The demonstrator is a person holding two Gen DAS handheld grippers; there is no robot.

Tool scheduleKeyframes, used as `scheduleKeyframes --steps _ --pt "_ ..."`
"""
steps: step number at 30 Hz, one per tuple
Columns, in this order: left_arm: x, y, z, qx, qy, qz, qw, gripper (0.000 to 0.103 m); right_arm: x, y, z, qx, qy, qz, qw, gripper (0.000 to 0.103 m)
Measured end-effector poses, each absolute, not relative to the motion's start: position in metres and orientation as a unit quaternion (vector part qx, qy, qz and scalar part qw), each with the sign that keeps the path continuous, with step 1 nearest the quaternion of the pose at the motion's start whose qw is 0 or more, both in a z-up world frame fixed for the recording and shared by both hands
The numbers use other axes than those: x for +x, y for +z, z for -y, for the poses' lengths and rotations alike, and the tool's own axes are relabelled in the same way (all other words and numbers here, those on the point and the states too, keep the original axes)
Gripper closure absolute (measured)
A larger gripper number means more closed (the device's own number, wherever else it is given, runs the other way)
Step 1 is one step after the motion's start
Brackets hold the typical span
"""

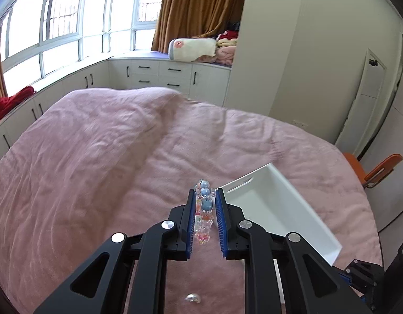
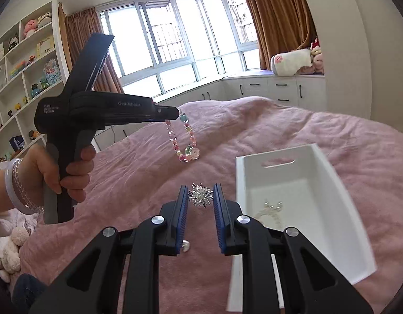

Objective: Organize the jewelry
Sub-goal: 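Lift the bracelet with the left tool while the right tool carries the brooch over the tray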

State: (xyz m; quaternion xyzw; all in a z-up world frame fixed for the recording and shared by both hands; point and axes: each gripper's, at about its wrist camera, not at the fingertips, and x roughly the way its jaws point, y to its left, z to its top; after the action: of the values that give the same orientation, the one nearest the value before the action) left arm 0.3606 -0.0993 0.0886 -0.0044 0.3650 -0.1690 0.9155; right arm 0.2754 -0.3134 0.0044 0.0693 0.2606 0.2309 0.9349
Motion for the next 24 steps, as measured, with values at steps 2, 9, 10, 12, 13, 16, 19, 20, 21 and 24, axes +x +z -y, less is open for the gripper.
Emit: scheduleKeyframes --steps 2,9,10,12,13,16,19,20,21,24 --pt "0.359 0.097 0.118 0.003 -0.178 -0.360 0.916 0.083 0.274 0.009 0.324 0.064 0.223 -0.257 0.938 0.083" --pt "0.352 0.094 0.188 0.014 -0.212 -0.360 0.908 0.083 0.270 0.013 0.371 0.050 0.172 -0.258 0.950 0.083" --pt "0.351 0.091 0.195 0.015 -0.216 -0.363 0.906 0.083 0.270 0.011 0.377 0.050 0.165 -0.261 0.950 0.083" --pt "0.349 0.082 0.215 0.022 -0.224 -0.368 0.902 0.083 0.272 0.004 0.388 0.050 0.149 -0.268 0.951 0.083" --pt "0.349 0.077 0.223 0.024 -0.228 -0.370 0.900 0.083 0.274 0.000 0.395 0.051 0.138 -0.271 0.951 0.083" --pt "0.350 0.059 0.242 0.030 -0.233 -0.384 0.893 0.083 0.280 -0.014 0.410 0.057 0.111 -0.282 0.951 0.083" --pt "0.350 0.036 0.258 0.042 -0.235 -0.400 0.885 0.083 0.287 -0.029 0.420 0.068 0.101 -0.296 0.948 0.083" --pt "0.351 0.030 0.261 0.044 -0.235 -0.404 0.883 0.083 0.288 -0.032 0.422 0.070 0.100 -0.298 0.947 0.083" --pt "0.351 0.023 0.263 0.047 -0.235 -0.409 0.880 0.083 0.290 -0.037 0.423 0.072 0.100 -0.302 0.945 0.083" --pt "0.350 0.003 0.270 0.063 -0.232 -0.425 0.873 0.083 0.294 -0.049 0.422 0.065 0.096 -0.314 0.942 0.083"
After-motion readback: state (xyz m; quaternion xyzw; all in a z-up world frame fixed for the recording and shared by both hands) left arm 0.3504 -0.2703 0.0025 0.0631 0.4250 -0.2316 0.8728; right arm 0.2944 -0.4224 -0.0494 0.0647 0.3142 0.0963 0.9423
